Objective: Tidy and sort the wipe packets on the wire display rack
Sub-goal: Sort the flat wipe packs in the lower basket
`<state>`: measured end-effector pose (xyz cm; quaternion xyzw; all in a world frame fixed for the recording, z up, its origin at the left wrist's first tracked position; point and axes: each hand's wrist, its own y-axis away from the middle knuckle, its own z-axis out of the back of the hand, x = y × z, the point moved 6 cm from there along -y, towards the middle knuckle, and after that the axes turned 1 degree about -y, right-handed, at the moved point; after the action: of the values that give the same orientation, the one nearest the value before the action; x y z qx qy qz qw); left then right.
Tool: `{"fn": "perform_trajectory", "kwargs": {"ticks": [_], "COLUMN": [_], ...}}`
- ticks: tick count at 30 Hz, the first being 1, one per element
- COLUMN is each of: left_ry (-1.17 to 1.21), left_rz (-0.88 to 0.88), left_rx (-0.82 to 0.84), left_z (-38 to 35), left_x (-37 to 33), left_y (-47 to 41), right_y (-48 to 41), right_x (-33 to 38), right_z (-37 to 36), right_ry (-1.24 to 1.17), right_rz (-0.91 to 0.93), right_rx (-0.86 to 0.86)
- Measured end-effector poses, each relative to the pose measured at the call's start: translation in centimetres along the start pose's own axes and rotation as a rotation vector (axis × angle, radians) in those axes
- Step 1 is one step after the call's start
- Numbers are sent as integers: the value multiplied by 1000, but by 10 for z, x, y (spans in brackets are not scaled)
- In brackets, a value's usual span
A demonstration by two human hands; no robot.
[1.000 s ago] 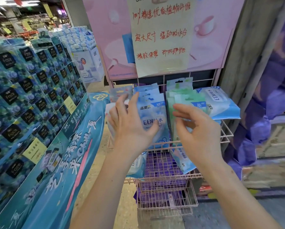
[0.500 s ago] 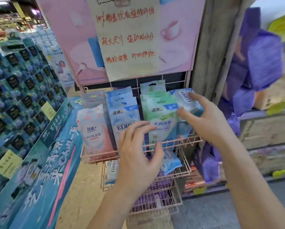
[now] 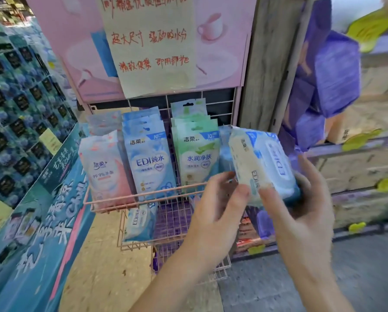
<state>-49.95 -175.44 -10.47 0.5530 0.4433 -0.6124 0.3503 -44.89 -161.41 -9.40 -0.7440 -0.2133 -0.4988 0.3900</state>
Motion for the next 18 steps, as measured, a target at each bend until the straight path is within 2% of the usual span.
{"fn": "perform_trajectory", "kwargs": {"ticks": [2,5,10,14,18], "left_ry": [155,124,183,173,128], "left_rz": [108,282,496,593,652], "left_rx": [108,177,182,199,267], "left_z": [-17,-23,-9,8,21], "left_x": [13,45,94,110,120], "left_y": [6,17,26,28,34], "right_y": [36,71,77,50,24], "right_x": [-15,-42,-76,-100,-126], "right_z": [9,23,43,52,33], "right_ry": [34,210,190,173,18], "right_rz": [-10,4,-75,-229,-567], "right_rx": [10,69,192,194,428]}}
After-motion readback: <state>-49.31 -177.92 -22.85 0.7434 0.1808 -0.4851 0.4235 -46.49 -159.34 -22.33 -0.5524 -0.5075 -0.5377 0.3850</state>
